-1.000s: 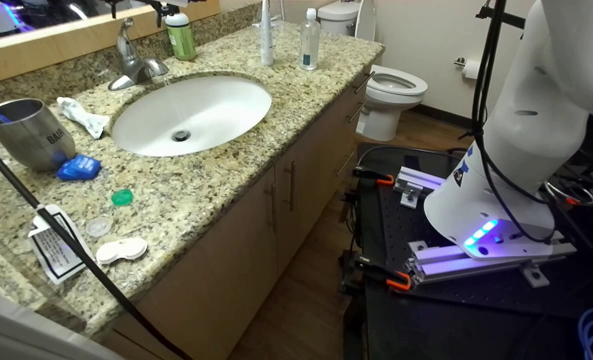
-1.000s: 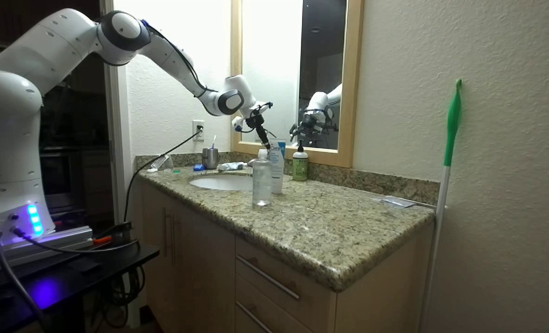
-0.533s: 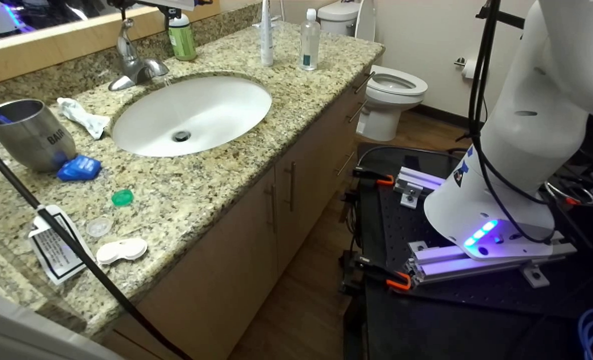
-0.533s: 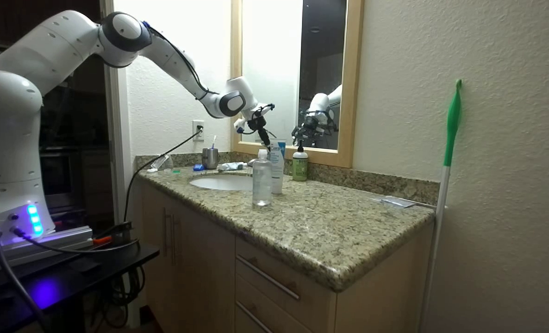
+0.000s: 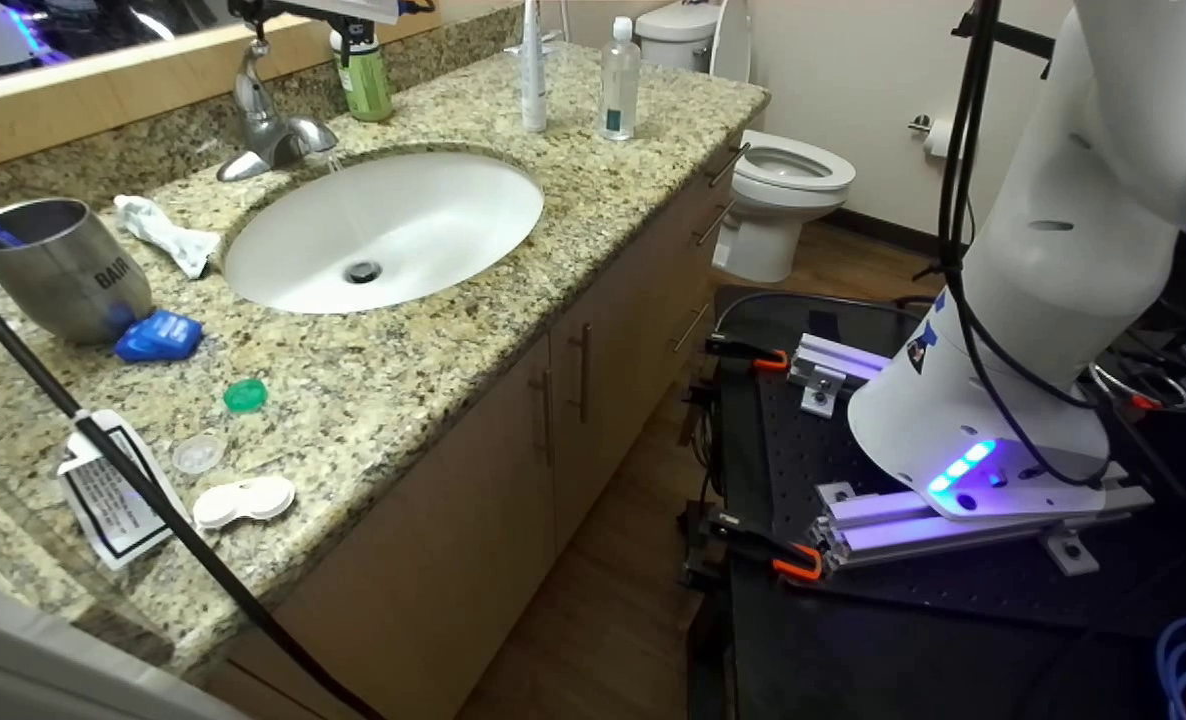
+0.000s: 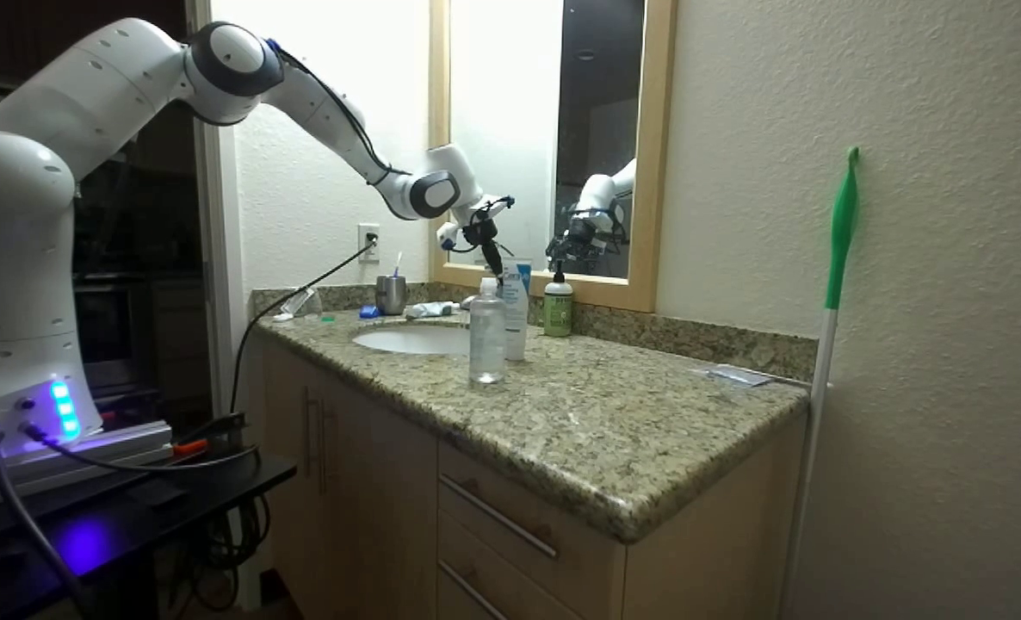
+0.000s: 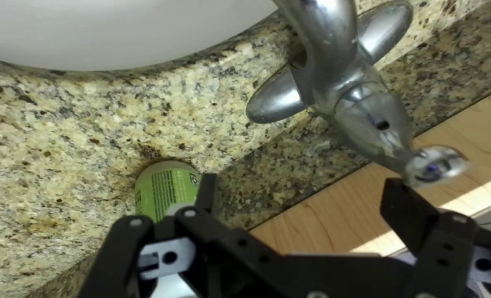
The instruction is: Turn off the faucet
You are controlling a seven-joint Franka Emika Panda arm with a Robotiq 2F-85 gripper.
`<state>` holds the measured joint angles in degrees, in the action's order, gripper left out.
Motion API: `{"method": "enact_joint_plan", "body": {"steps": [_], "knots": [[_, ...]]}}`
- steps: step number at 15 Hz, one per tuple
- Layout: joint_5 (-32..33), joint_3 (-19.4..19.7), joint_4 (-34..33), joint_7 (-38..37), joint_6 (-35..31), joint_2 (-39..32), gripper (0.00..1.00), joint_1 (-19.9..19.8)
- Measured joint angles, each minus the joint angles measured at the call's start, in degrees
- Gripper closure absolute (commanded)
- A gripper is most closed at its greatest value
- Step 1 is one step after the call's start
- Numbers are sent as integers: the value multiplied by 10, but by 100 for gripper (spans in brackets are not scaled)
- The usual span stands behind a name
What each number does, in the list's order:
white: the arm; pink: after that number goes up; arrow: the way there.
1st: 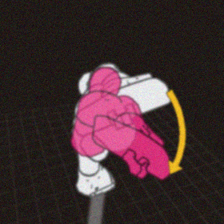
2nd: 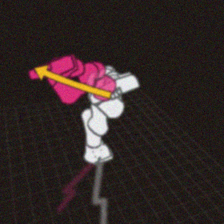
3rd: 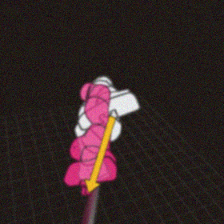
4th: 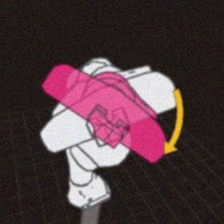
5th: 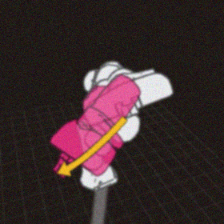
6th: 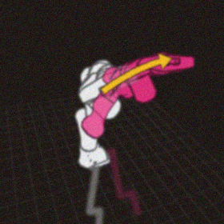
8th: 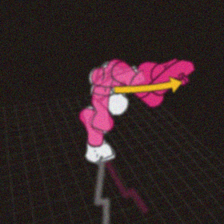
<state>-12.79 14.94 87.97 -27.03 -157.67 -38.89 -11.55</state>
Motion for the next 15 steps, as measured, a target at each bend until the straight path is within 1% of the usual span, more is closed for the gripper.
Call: {"method": "enact_joint_plan", "body": {"steps": [2,4,5,8,10,11,12,15], "knots": [[-9,-16,2,18,30,-2,0,-23],[-30,-38,2,44,27,-5,0,-48],[-39,-49,2,57,6,-5,0,-55],[-46,-75,1,99,-98,-4,0,-62],[-52,-103,0,124,-154,-1,0,-73],[-57,-120,0,132,-160,2,0,-80],[-57,-124,0,132,-160,4,0,-81],[-57,-121,0,131,-160,3,0,-79]]}}
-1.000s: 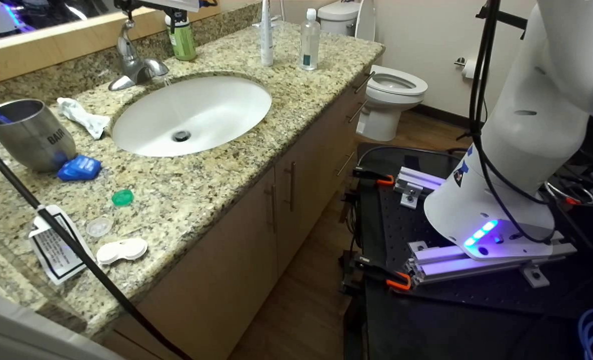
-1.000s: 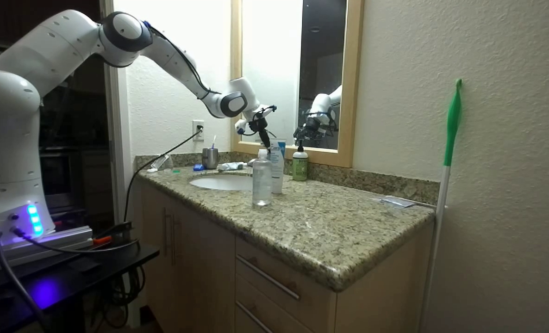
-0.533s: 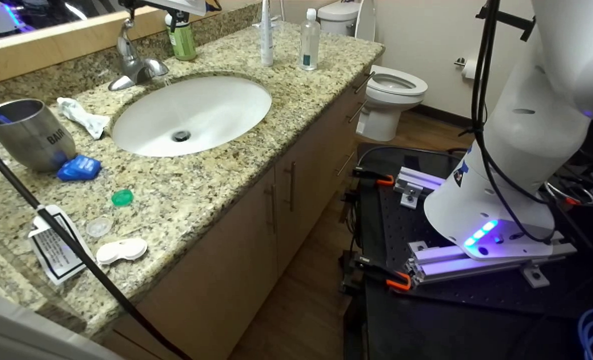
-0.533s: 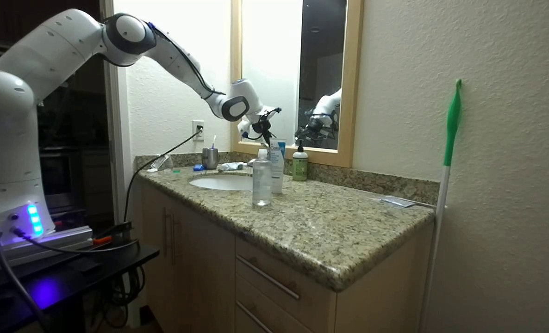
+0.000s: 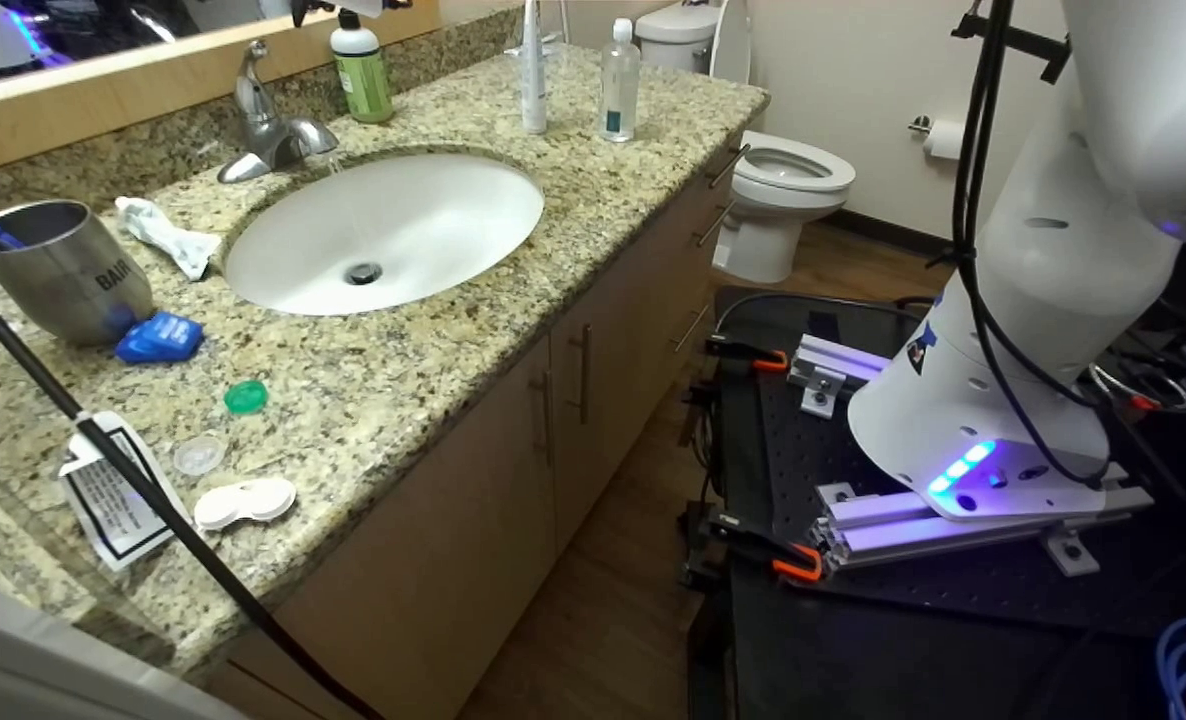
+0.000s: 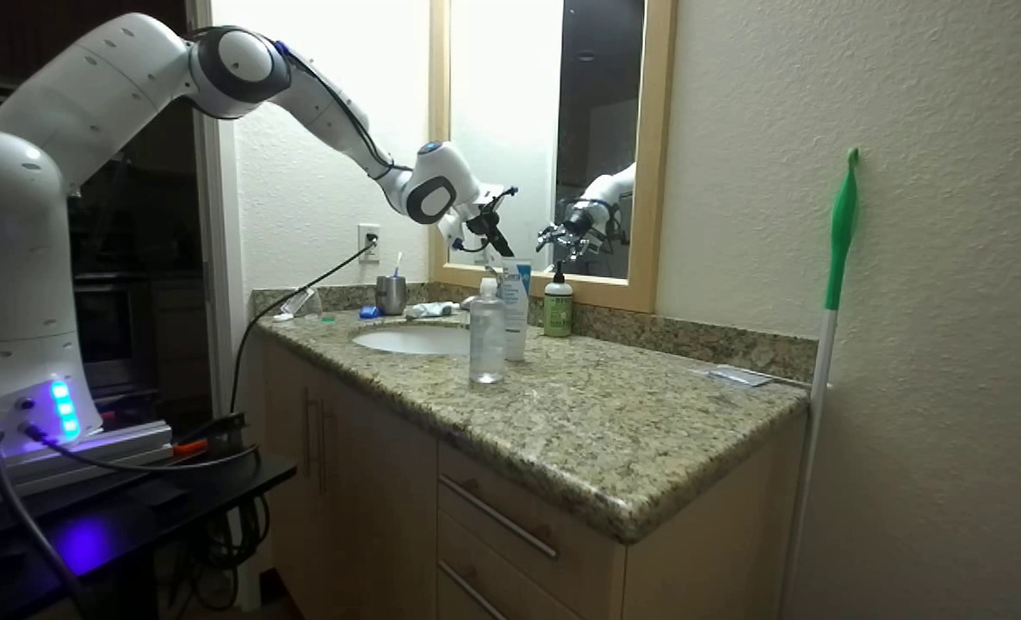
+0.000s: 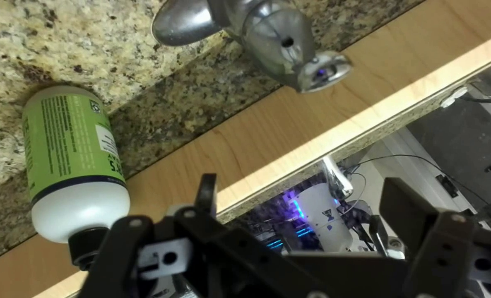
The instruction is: Turn off the faucet
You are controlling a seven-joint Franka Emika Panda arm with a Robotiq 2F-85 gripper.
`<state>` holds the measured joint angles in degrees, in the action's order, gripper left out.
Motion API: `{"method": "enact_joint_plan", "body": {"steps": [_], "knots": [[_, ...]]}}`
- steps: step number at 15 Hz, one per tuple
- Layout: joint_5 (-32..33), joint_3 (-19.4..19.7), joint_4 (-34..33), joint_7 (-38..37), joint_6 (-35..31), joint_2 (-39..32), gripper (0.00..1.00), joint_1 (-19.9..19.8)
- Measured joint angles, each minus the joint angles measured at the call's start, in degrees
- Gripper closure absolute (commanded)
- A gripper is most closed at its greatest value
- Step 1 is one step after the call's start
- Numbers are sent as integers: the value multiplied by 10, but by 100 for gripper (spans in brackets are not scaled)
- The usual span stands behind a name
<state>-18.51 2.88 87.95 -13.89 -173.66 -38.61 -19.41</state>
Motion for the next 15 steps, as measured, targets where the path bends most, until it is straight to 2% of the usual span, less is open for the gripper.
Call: {"method": "enact_joint_plan", "body": {"steps": [3,9,12,15], "knots": [[0,0,0,0,20,0,0,1],[2,3,2,-3,117,0,0,15],[7,30,1,-24,120,0,0,39],[31,75,-1,-47,91,-1,0,65]]}}
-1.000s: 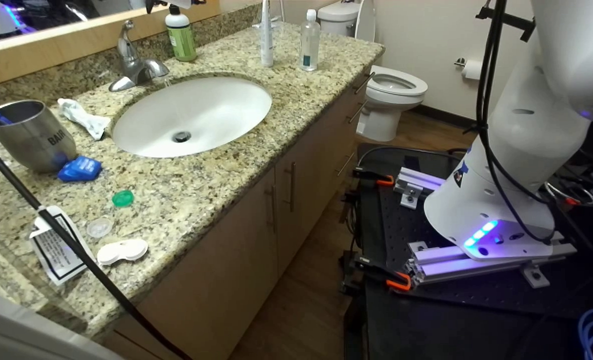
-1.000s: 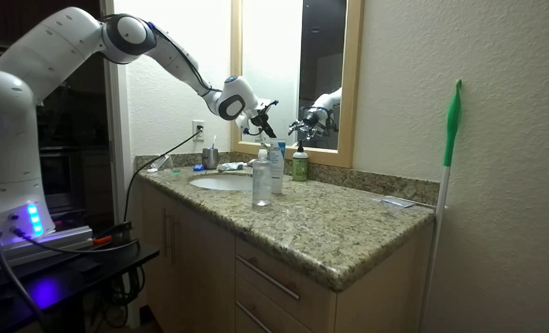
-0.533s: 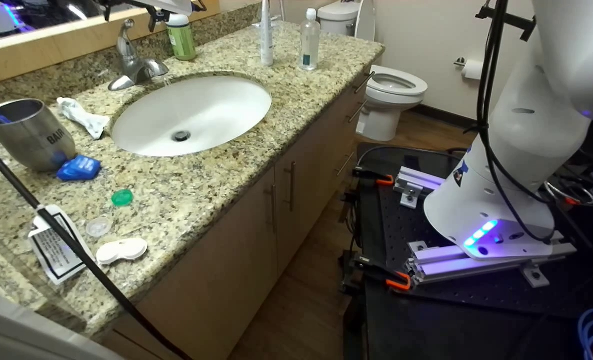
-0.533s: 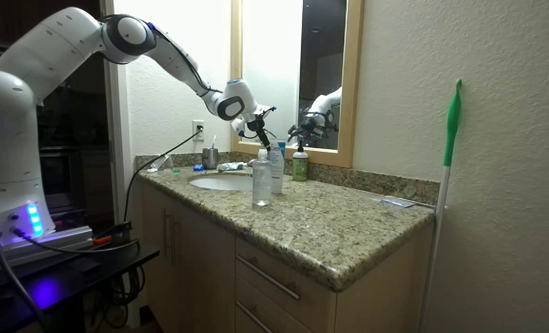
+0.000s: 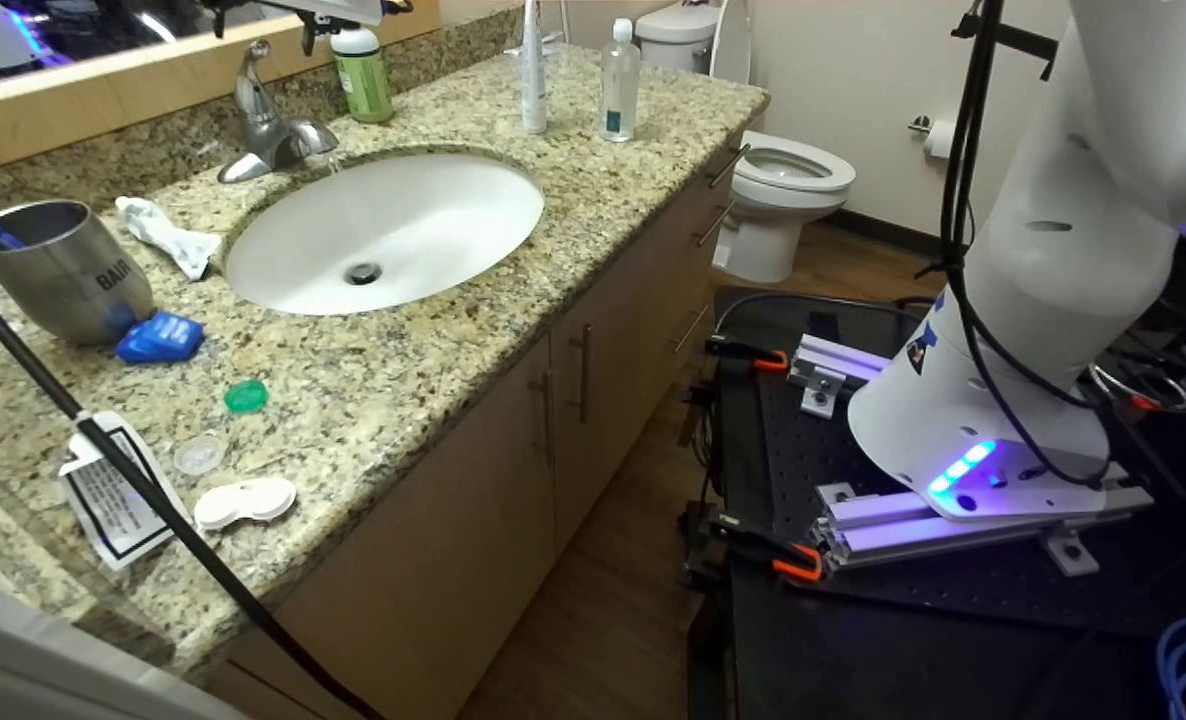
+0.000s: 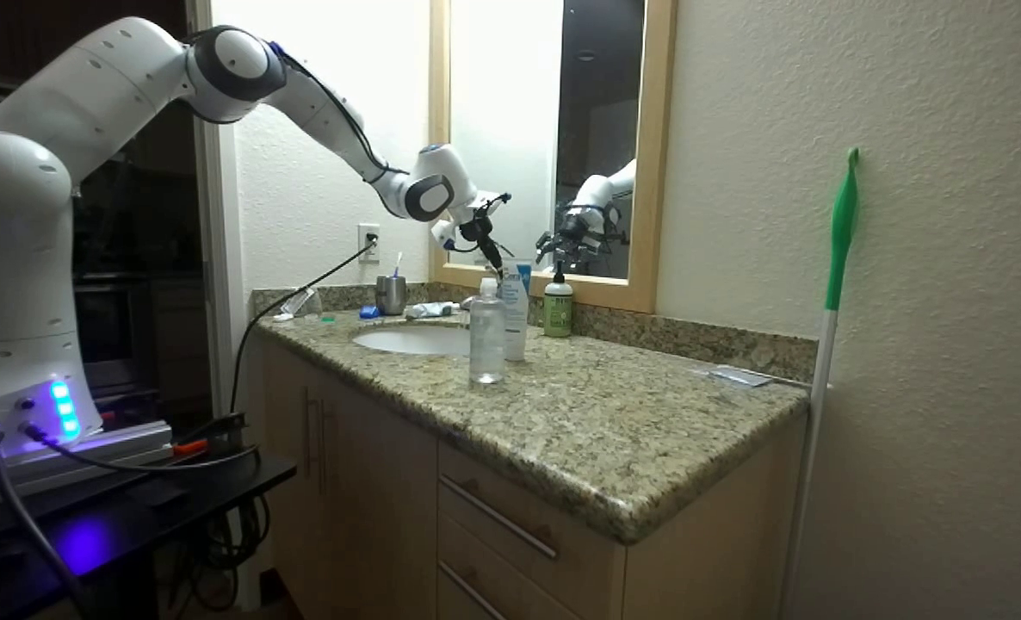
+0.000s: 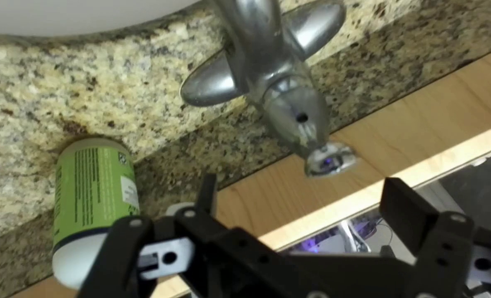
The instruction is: Turn off the faucet
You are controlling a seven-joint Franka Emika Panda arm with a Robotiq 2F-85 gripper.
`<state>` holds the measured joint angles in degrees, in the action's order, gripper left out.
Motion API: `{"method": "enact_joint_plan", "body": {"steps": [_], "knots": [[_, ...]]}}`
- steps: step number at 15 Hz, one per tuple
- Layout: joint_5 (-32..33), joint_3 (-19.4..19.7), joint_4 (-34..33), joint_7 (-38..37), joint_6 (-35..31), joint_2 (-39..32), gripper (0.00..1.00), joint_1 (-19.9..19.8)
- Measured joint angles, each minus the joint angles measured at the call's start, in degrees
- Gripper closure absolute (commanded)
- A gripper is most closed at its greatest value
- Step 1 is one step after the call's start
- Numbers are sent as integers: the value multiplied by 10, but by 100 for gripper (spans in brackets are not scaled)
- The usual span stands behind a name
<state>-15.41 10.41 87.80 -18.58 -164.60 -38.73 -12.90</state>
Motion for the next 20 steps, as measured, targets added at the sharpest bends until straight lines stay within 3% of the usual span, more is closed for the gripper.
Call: {"method": "enact_joint_plan", "body": {"steps": [2,7,13,20], "knots": [[13,21,0,-9,-8,0,0,9],[13,19,0,-9,-7,-1,0,9],[33,45,-1,-20,2,-21,0,19],[27,14,-6,-5,13,-18,0,-3]]}}
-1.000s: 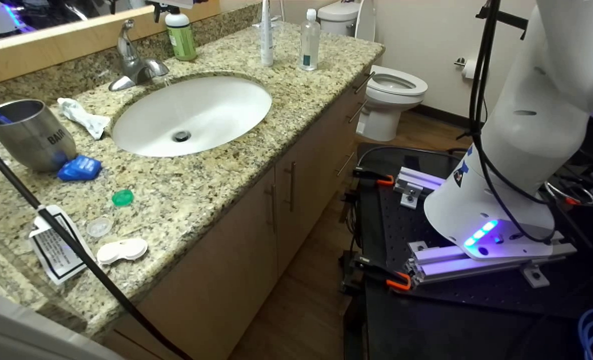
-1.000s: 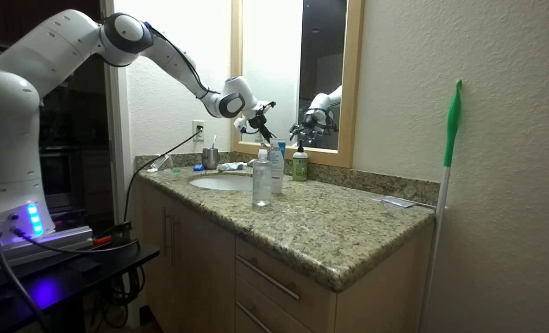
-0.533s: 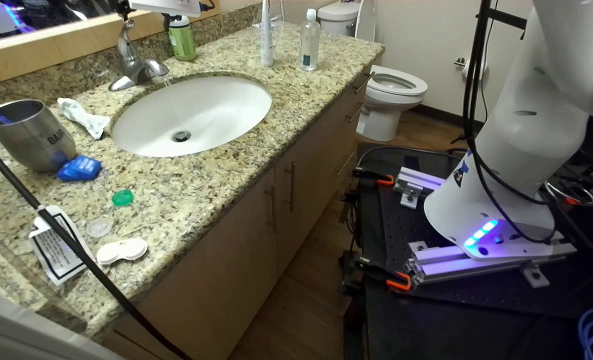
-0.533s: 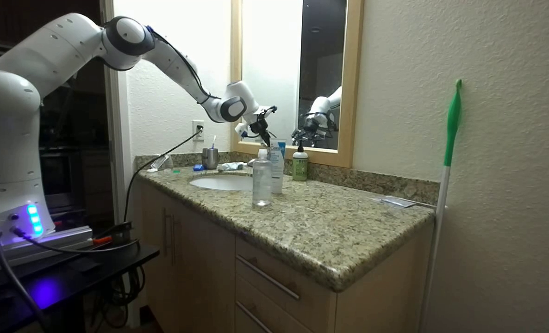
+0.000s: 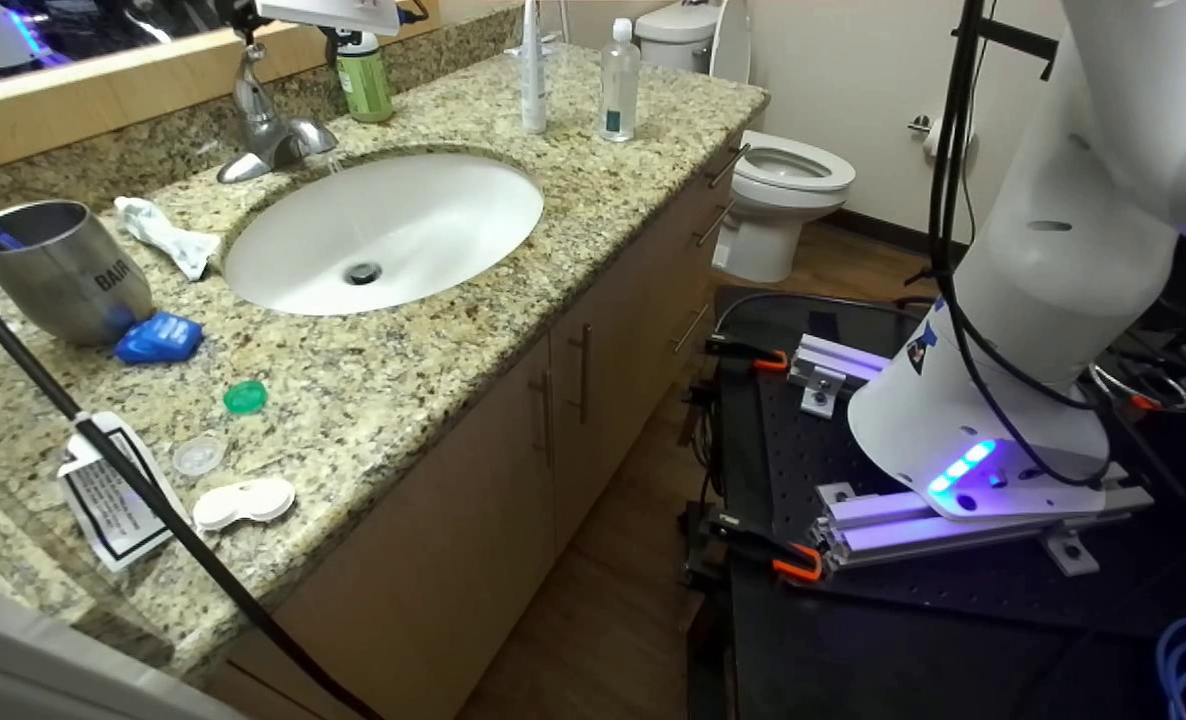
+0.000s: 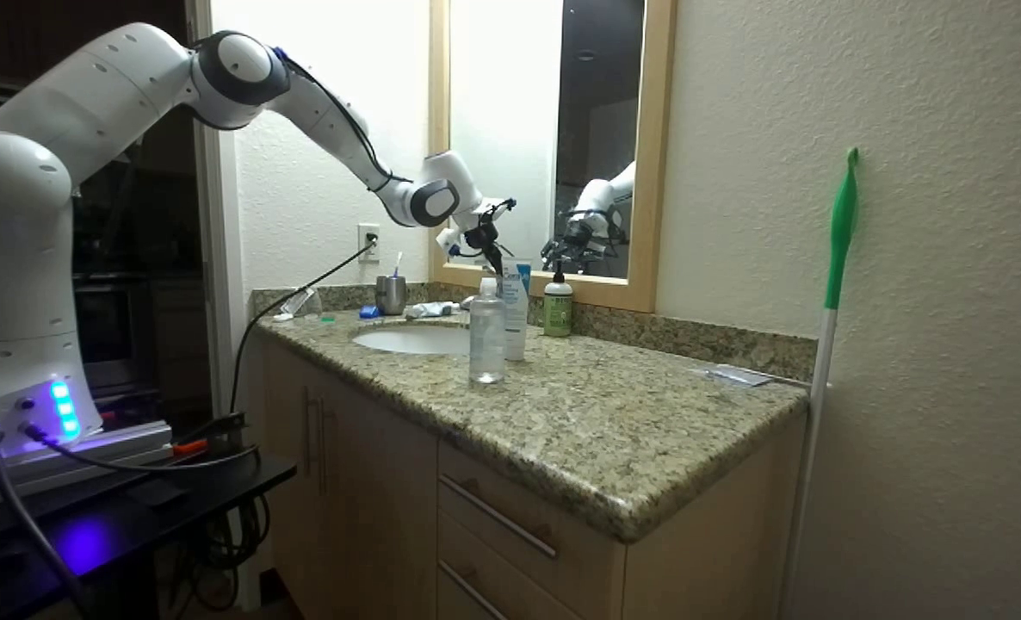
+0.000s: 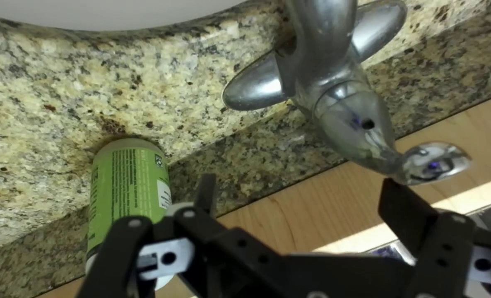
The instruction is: Turn off the faucet
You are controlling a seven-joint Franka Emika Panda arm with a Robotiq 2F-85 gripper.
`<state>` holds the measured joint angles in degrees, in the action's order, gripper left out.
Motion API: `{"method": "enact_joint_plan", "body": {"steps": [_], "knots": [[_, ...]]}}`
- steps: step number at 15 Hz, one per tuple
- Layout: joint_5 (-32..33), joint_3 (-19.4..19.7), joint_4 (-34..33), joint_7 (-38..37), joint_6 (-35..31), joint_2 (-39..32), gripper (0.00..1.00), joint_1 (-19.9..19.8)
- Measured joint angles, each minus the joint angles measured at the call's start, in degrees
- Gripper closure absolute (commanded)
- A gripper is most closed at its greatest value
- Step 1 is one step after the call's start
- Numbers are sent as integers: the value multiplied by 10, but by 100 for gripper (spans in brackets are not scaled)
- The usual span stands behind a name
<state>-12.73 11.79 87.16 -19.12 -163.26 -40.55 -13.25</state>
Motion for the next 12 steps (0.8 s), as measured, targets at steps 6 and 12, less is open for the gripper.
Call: {"method": "enact_joint_plan", "body": {"steps": [6,12], "knots": [[-18,-53,2,28,132,12,0,-18],[-23,-26,-8,3,235,10,0,-24]]}}
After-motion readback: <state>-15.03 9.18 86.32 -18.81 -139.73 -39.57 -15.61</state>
